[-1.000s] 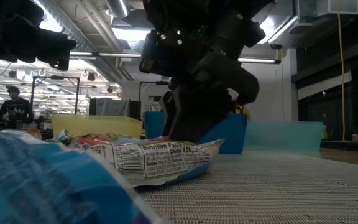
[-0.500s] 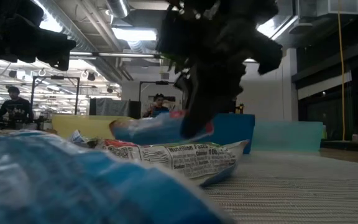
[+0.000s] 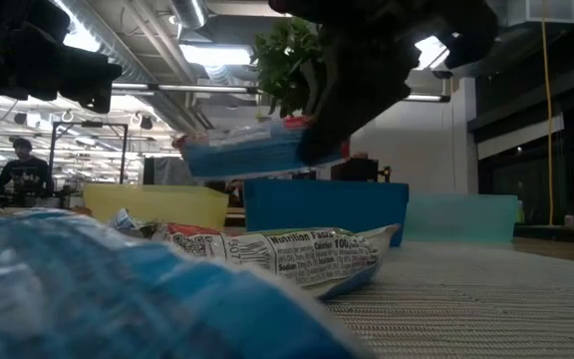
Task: Pick and place Granola Bars by type
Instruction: Put the red granola bar into the green bin
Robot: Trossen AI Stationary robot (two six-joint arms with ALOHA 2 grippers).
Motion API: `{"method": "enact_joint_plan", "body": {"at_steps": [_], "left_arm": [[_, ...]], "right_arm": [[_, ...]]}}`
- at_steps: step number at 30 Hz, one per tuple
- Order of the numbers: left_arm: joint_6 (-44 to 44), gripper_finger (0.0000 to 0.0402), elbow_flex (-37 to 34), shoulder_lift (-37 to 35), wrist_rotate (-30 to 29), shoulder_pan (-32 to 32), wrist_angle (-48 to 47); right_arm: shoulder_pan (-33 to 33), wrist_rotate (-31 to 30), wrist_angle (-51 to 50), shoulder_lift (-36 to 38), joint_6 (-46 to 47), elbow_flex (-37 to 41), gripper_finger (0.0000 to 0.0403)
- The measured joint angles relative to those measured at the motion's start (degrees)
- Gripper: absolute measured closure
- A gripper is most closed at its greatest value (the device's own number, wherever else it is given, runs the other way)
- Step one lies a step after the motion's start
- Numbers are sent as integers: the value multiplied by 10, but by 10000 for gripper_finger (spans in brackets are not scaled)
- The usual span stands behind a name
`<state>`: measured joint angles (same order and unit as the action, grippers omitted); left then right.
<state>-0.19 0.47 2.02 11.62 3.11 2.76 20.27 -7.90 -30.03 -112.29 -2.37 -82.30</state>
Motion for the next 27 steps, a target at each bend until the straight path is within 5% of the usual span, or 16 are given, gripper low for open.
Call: {"method": "enact_joint_plan", "body": {"at_steps": [6, 12, 27], "left_arm": [[0, 309, 0, 0, 0, 0, 0], [0, 305, 0, 0, 0, 0, 0], [0, 305, 0, 0, 0, 0, 0]], "right_arm": [[0, -8, -12, 5, 4, 0, 367], [0, -93, -69, 54, 23, 0, 365], [16, -285, -271, 343, 144, -1, 370]]}}
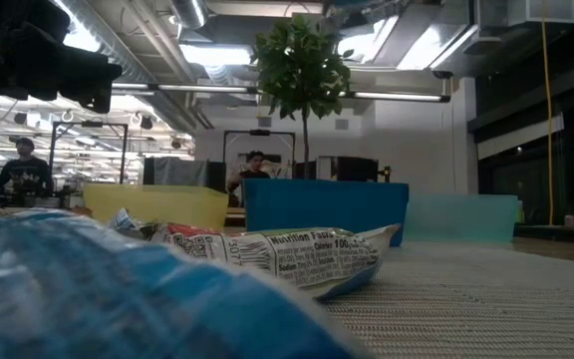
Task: Pick and place Granola Bars by type
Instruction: Put the red granola bar into the green bin
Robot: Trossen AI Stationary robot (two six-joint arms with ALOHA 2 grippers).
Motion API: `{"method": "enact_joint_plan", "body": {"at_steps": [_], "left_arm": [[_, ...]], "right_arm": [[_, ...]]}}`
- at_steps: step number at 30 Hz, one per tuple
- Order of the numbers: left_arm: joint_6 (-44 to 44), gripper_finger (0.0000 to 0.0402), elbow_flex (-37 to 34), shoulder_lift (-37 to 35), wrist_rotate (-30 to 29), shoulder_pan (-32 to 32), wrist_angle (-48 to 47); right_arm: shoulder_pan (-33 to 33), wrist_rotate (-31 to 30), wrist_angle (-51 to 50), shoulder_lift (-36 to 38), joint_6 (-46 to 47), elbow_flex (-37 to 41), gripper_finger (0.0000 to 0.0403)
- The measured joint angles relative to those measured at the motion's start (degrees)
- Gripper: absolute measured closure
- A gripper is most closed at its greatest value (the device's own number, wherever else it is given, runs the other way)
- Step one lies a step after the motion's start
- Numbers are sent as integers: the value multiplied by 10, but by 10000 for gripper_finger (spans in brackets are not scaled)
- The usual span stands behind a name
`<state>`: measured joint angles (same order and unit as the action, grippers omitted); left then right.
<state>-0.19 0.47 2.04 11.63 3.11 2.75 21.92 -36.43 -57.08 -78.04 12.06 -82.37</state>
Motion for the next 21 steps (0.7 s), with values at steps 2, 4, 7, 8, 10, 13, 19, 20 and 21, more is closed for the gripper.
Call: {"method": "enact_joint_plan", "body": {"at_steps": [2, 4, 7, 8, 10, 13, 19, 20, 21], "left_arm": [[0, 304, 0, 0, 0, 0, 0], [0, 304, 0, 0, 0, 0, 0], [0, 307, 0, 0, 0, 0, 0], [0, 308, 0, 0, 0, 0, 0], [0, 309, 0, 0, 0, 0, 0], [0, 307, 0, 0, 0, 0, 0], [0, 304, 0, 0, 0, 0, 0], [0, 305, 0, 0, 0, 0, 0], [0, 306, 0, 0, 0, 0, 0]], "right_arm": [[0, -3, -20, 35, 25, 0, 375], [1, -12, -25, 58, 39, 0, 376], [2, -16, -28, 76, 42, 0, 370], [2, -17, -28, 79, 42, 0, 367], [2, -26, -39, 84, 42, 0, 364], [0, -52, -56, 87, 44, 0, 368], [-38, -56, -67, 108, 36, 0, 375], [-50, -59, -70, 116, 34, 0, 372], [-64, -60, -73, 125, 28, 0, 369]]}}
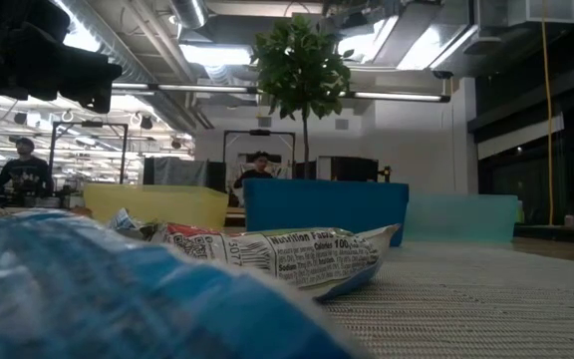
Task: Pick and place Granola Bars by type
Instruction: Put the red granola bar into the green bin
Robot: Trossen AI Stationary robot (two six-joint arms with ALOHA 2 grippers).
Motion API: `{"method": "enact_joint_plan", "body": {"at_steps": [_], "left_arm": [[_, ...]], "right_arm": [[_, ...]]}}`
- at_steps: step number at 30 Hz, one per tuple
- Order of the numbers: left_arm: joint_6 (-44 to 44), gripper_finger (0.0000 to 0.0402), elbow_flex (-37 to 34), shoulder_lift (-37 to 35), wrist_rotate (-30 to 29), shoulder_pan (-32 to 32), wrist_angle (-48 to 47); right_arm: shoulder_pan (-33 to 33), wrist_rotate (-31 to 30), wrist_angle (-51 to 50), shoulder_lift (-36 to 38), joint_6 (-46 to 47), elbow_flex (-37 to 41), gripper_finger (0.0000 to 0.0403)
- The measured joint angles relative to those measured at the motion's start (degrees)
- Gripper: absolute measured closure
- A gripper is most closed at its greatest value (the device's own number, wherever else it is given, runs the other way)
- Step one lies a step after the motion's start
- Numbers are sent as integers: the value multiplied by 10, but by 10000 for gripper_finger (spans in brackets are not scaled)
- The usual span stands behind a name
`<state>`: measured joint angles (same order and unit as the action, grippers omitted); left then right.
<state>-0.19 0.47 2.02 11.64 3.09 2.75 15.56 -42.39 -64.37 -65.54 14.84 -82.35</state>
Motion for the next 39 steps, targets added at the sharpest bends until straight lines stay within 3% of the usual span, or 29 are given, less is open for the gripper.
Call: {"method": "enact_joint_plan", "body": {"at_steps": [9, 16, 21, 27, 33, 39], "left_arm": [[0, 306, 0, 0, 0, 0, 0], [0, 306, 0, 0, 0, 0, 0], [0, 308, 0, 0, 0, 0, 0], [0, 304, 0, 0, 0, 0, 0], [0, 308, 0, 0, 0, 0, 0], [0, 306, 0, 0, 0, 0, 0]], "right_arm": [[-158, 6, 8, 79, -14, 0, 377], [-204, 31, 0, 63, -16, 0, 361], [-272, 38, 0, 31, -23, 10, 366], [-362, 93, 64, -4, -61, 81, 380], [-434, 180, 173, -41, -103, 176, 360], [-484, 204, 270, -72, -126, 262, 379]]}}
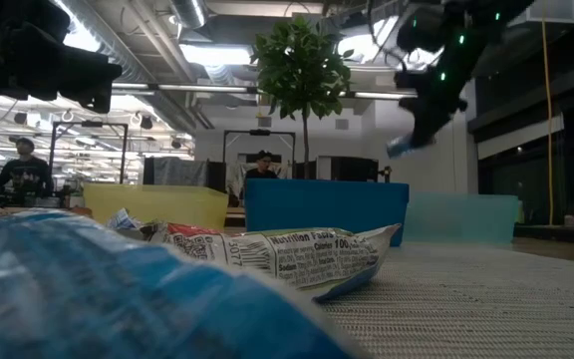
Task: Pick and place Granola Bars by type
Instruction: Put the red granola bar into the green bin
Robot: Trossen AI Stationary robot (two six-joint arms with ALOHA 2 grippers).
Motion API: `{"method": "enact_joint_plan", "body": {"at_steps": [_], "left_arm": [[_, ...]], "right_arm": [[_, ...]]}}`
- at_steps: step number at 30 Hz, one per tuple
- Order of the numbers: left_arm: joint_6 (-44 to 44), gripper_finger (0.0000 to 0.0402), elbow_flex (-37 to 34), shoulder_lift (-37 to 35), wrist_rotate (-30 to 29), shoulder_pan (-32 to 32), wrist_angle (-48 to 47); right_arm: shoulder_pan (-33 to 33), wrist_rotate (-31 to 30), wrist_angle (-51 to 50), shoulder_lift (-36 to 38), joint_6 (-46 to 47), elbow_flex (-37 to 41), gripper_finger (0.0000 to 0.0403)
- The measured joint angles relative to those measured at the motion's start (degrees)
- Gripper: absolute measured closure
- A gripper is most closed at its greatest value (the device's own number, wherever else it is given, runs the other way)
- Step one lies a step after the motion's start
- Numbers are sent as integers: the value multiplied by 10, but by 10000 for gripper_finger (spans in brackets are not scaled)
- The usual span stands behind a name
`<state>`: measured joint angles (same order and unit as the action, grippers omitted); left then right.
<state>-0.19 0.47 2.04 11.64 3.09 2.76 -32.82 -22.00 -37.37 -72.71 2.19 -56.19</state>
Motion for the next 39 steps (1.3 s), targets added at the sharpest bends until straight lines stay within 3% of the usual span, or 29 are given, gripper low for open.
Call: {"method": "enact_joint_plan", "body": {"at_steps": [7, 19, 24, 29, 34, 39], "left_arm": [[0, 306, 0, 0, 0, 0, 0], [0, 304, 0, 0, 0, 0, 0], [0, 307, 0, 0, 0, 0, 0], [0, 308, 0, 0, 0, 0, 0], [0, 304, 0, 0, 0, 0, 0], [0, 307, 0, 0, 0, 0, 0]], "right_arm": [[-34, 65, 73, -42, -10, 55, 363], [-45, 67, 111, -144, 3, 60, 381], [-45, 67, 121, -183, 3, 60, 353], [-45, 67, 127, -208, 3, 60, 352], [-45, 67, 128, -214, -11, 60, 348], [-45, 66, 128, -213, -12, 60, 318]]}}
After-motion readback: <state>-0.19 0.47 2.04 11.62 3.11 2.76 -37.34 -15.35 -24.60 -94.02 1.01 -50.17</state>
